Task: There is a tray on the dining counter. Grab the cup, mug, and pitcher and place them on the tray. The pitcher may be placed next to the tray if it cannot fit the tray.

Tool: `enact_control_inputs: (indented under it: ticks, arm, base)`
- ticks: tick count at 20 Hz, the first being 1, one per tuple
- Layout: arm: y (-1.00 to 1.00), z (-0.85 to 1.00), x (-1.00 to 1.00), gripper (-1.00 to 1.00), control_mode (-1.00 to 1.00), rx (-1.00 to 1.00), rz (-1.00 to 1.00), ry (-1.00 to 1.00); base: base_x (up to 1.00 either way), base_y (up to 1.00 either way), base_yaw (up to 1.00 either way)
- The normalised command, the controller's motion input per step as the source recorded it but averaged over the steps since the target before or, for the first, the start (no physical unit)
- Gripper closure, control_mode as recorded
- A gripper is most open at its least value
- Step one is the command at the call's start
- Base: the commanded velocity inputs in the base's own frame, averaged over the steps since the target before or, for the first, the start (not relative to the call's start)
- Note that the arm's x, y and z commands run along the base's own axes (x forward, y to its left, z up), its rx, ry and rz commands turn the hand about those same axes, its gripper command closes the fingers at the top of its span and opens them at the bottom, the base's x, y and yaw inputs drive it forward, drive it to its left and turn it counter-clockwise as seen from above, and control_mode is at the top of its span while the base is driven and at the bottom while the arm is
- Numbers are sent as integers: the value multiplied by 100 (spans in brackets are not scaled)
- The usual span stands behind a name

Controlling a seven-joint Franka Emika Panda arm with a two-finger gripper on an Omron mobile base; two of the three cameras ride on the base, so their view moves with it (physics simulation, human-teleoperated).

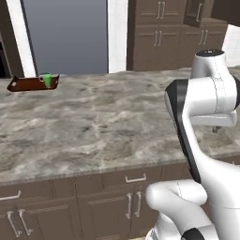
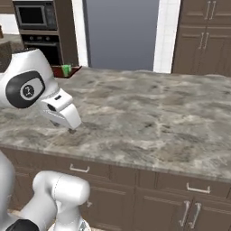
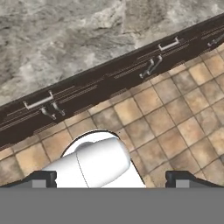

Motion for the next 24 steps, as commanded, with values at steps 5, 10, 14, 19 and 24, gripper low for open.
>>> enact_control_inputs:
  ticks: [5,10,14,19,24]
  arm:
    - [0,0,0,-100,100,0,0,0]
    - [0,0,0,-100,100,0,0,0]
    - [0,0,0,-100,100,0,0,0]
    - [0,0,0,-100,100,0,0,0]
    - [0,0,0,-100,100,0,0,0]
  base:
    - [-36,-100,0]
    - [-40,-100,0]
    - [-38,-100,0]
    - [-34,-100,0]
    - [-25,-100,0]
